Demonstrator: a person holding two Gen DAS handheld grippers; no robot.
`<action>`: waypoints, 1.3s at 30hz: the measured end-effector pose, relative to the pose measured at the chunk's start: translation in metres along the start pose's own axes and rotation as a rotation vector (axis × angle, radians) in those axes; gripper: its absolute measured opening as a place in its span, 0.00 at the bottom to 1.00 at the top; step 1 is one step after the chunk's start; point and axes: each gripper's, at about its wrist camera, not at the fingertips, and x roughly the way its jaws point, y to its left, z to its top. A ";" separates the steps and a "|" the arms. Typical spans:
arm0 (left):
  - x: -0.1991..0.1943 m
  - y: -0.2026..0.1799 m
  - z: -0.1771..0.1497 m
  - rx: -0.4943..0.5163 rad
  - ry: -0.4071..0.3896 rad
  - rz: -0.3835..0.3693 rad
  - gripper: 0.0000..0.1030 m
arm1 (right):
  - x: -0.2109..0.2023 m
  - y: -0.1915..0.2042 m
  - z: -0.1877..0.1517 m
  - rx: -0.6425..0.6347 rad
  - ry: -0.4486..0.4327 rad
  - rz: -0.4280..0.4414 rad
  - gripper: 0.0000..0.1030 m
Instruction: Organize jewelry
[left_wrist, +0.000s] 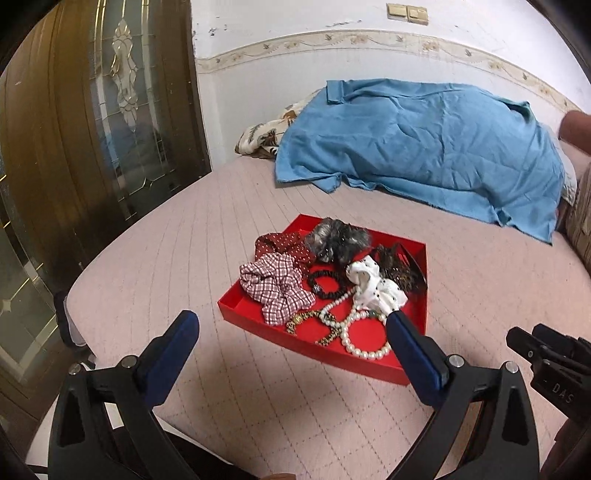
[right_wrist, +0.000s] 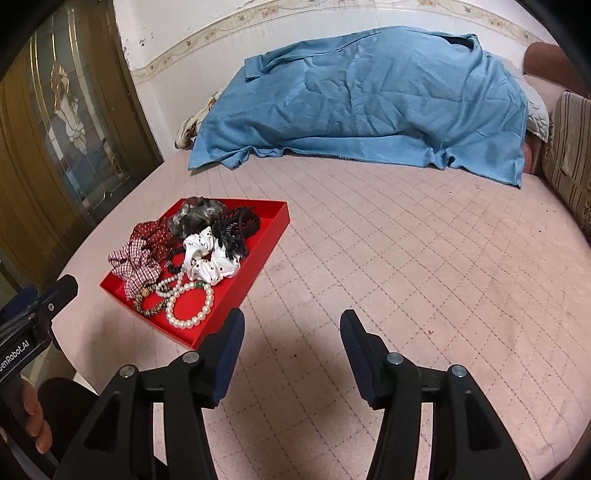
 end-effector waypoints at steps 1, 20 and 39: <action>0.000 -0.001 -0.001 0.005 0.003 0.000 0.98 | 0.000 0.001 -0.001 -0.005 0.000 -0.002 0.56; 0.003 -0.004 -0.011 0.013 0.041 -0.046 0.98 | 0.006 0.018 -0.010 -0.073 0.003 -0.037 0.61; 0.009 -0.002 -0.016 0.003 0.069 -0.058 0.98 | 0.008 0.017 -0.013 -0.070 0.012 -0.044 0.61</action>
